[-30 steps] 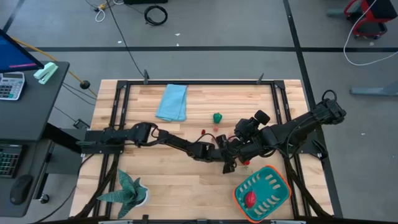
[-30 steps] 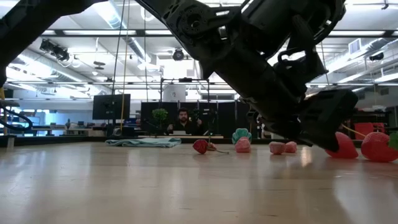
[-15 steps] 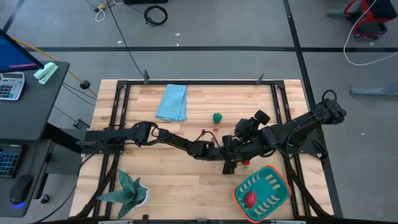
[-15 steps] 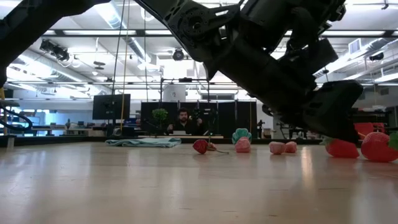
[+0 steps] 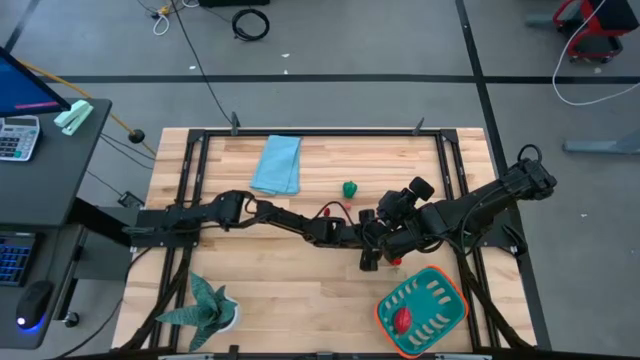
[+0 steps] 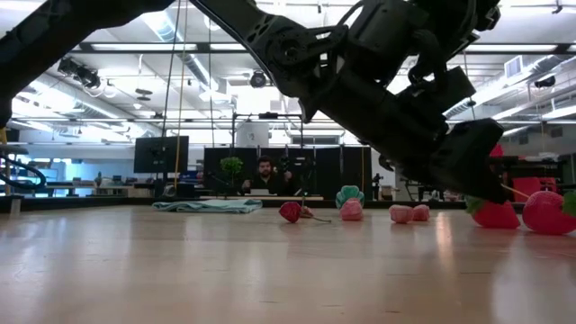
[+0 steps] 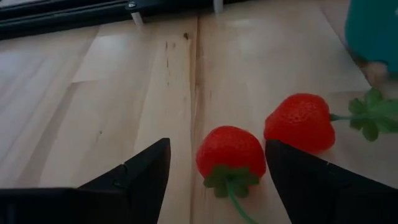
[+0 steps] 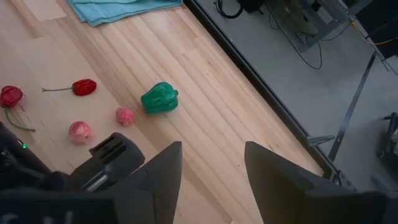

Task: Pick and placing Produce into tupperware
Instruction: Put the red strawberry into the blue basket

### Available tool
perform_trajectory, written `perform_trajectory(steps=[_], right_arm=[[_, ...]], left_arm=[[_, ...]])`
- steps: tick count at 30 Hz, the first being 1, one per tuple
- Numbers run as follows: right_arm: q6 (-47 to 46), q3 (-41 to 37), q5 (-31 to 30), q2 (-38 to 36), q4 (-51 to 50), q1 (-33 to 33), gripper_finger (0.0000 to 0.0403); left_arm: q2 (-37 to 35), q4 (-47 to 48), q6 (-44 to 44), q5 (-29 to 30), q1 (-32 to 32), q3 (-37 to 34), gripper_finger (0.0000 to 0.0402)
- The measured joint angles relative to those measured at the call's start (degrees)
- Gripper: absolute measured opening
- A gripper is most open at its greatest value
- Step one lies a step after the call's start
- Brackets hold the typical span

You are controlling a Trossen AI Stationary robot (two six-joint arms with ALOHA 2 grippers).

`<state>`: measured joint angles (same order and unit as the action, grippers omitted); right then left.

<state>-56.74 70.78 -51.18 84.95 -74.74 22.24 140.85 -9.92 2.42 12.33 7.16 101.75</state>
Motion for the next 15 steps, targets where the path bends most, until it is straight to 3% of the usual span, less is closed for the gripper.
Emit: perform_trajectory(steps=[6,15], right_arm=[[0.34,-0.02,-0.04,0.00,0.00,0.00,0.0183],[2.80,-0.01,-4.18,0.00,-0.02,0.00,0.0183]], left_arm=[[2.75,-7.21,-0.31,-0.30,0.02,-0.04,0.0270],[2.89,-6.60,-1.74,-0.23,-0.65,-0.04,0.0270]])
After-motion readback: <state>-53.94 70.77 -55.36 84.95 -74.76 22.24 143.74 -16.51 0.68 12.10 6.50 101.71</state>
